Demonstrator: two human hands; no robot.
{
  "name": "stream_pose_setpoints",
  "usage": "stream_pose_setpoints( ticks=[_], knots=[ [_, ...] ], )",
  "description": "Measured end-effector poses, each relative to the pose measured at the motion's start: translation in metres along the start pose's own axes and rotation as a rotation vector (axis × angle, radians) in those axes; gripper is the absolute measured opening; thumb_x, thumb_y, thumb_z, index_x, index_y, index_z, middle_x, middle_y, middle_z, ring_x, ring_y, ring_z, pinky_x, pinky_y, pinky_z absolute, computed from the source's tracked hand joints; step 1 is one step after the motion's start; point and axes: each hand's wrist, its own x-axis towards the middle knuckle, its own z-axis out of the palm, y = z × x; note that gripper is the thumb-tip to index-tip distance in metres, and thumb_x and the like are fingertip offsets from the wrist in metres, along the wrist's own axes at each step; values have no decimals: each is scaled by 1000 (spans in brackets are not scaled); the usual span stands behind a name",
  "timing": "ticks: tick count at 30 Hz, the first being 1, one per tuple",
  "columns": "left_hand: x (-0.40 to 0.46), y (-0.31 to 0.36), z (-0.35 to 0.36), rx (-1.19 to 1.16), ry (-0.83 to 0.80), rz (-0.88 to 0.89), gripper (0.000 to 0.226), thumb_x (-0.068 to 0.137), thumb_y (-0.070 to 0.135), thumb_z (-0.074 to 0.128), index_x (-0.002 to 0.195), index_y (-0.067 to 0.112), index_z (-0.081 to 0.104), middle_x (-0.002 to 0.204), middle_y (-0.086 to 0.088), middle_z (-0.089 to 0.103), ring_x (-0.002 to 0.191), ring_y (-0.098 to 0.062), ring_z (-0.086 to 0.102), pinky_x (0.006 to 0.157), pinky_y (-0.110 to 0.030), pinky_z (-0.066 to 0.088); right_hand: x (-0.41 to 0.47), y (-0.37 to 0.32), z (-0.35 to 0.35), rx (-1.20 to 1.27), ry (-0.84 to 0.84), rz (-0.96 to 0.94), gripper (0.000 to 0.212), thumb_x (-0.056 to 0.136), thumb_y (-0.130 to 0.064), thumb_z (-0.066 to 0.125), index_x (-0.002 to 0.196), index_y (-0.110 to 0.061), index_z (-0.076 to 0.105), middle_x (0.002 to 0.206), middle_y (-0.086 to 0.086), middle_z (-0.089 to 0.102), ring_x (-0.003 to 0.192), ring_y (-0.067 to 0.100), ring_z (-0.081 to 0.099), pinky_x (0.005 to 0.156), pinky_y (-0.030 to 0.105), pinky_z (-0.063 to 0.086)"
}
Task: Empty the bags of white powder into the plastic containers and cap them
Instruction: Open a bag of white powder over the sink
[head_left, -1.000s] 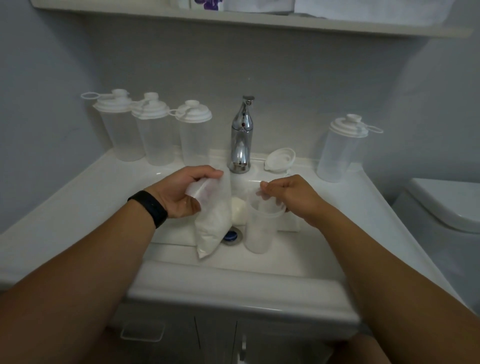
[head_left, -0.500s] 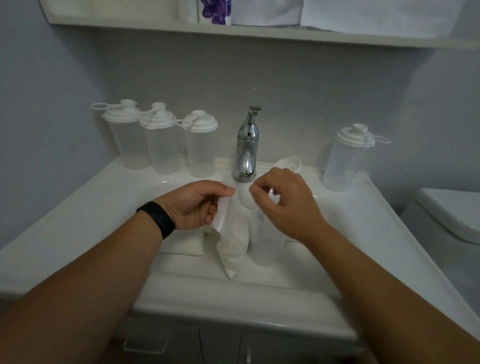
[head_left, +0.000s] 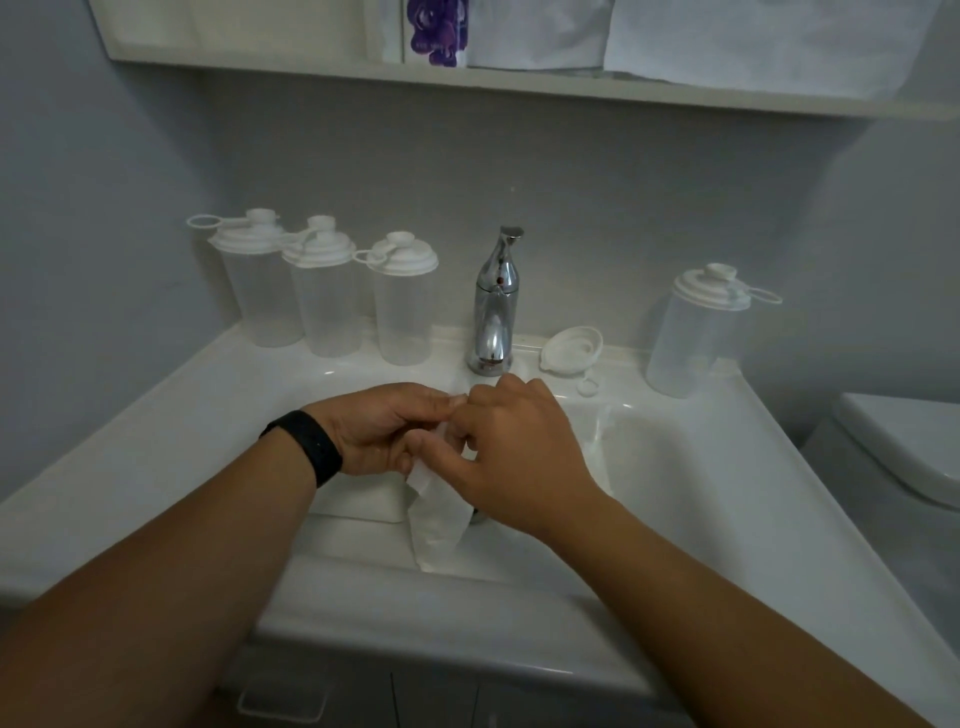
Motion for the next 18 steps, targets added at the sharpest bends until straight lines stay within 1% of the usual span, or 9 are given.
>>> stream_pose_setpoints(
  ticks=[3, 5, 7, 9, 11, 13, 15, 17, 18],
  knots=[
    [-2, 1, 0, 2, -52, -14, 57, 55, 64, 94, 86, 17, 82, 80, -1, 72, 70, -13, 61, 64, -22, 53, -1, 4, 3, 123, -88, 34, 49, 92, -63, 46, 70, -27, 69, 65, -8, 57, 69, 14, 46, 71, 32, 32],
    [-2, 1, 0, -28, -63, -26, 59, 51, 64, 95, 82, 15, 81, 71, -2, 68, 56, -9, 61, 54, -17, 53, -1, 8, 4, 253, -123, 82, 45, 90, -61, 47, 69, -29, 69, 65, -7, 58, 70, 14, 48, 74, 34, 37],
    [-2, 0, 0, -55, -46, -33, 60, 49, 63, 96, 81, 14, 80, 68, -4, 63, 54, -8, 59, 53, -17, 53, -2, 12, 4, 349, -153, 114, 42, 89, -59, 49, 70, -27, 68, 69, -8, 60, 74, 14, 49, 79, 35, 37],
    [-3, -1, 0, -65, -32, -30, 58, 51, 62, 96, 79, 16, 77, 60, 0, 56, 53, -8, 54, 52, -17, 49, -3, 16, 2, 337, -171, 107, 35, 89, -49, 52, 74, -23, 70, 74, -8, 63, 78, 13, 49, 83, 36, 36],
    [-3, 0, 1, -65, -25, -41, 60, 55, 57, 97, 86, 12, 71, 54, 1, 51, 47, -9, 51, 47, -18, 43, -5, 21, 1, 302, -179, 104, 28, 89, -41, 54, 75, -22, 69, 75, -9, 62, 79, 12, 48, 84, 36, 34],
    [-4, 2, 4, -17, -2, -77, 49, 66, 47, 92, 92, 11, 73, 53, 0, 50, 45, -9, 50, 44, -17, 39, -5, 24, 0, 351, -190, 138, 29, 88, -44, 52, 68, -25, 60, 70, -11, 56, 75, 9, 46, 79, 32, 33],
    [-5, 5, 7, 29, 34, -120, 34, 73, 39, 83, 90, 12, 71, 52, 0, 49, 42, -9, 49, 41, -17, 37, -4, 27, 1, 382, -181, 149, 29, 86, -48, 51, 64, -29, 54, 64, -13, 51, 72, 7, 47, 74, 29, 31],
    [-5, 8, 10, 64, 45, -137, 20, 83, 34, 80, 77, 17, 72, 52, 0, 47, 40, -8, 47, 39, -16, 36, -4, 30, 3, 388, -185, 158, 32, 87, -47, 53, 64, -25, 57, 64, -12, 52, 73, 7, 47, 73, 28, 31],
    [-6, 8, 10, 72, 49, -136, 22, 87, 32, 75, 69, 20, 73, 52, 1, 46, 39, -8, 46, 39, -16, 35, -5, 32, 3, 392, -196, 159, 34, 88, -45, 55, 66, -21, 62, 66, -10, 54, 74, 7, 48, 73, 27, 31]
  ],
)
